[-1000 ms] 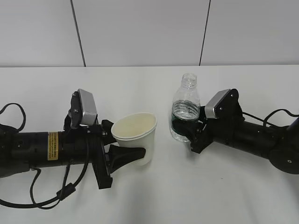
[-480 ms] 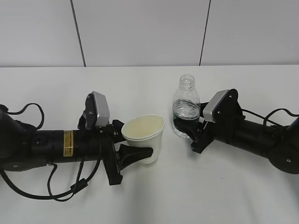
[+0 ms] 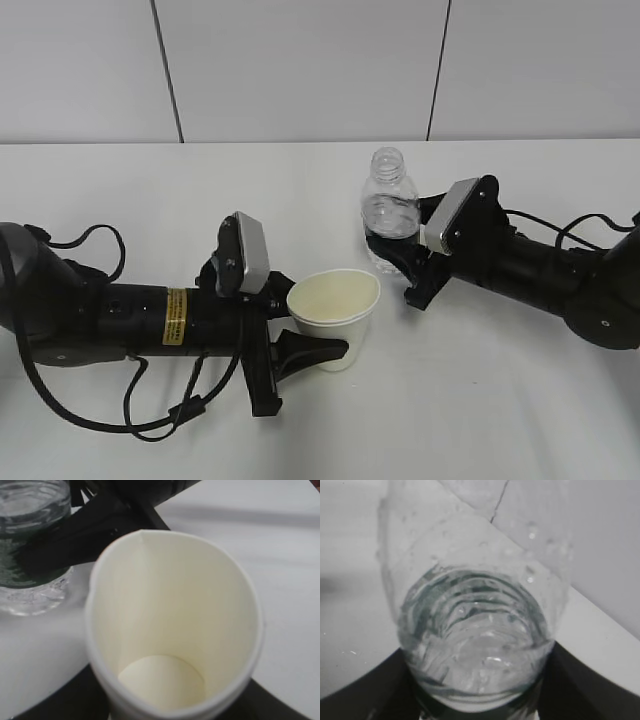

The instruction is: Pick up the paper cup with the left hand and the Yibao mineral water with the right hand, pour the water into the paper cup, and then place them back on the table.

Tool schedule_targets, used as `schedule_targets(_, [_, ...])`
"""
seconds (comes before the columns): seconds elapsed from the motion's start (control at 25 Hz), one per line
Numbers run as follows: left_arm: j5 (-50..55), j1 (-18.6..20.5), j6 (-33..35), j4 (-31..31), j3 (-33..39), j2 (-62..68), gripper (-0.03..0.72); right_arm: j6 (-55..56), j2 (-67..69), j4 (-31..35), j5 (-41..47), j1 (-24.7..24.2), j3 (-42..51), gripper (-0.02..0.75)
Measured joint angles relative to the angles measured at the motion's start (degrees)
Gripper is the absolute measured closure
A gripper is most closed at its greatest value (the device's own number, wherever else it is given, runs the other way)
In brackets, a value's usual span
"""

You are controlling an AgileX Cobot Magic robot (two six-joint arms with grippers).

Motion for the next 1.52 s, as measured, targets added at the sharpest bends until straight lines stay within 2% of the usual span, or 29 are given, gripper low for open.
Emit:
schedule_targets(0.48, [1.91, 0.0, 0.0, -5.07, 0.0, 0.0, 0.307, -12.75, -1.22, 0.0, 0.35, 0.0, -0.11, 0.309])
schedule_targets(1.52, [-0.47, 0.0, 0.0, -0.54, -0.29, 0.0, 0.307, -39.39, -3.6, -0.13, 0.33, 0.0, -0.69, 0.311])
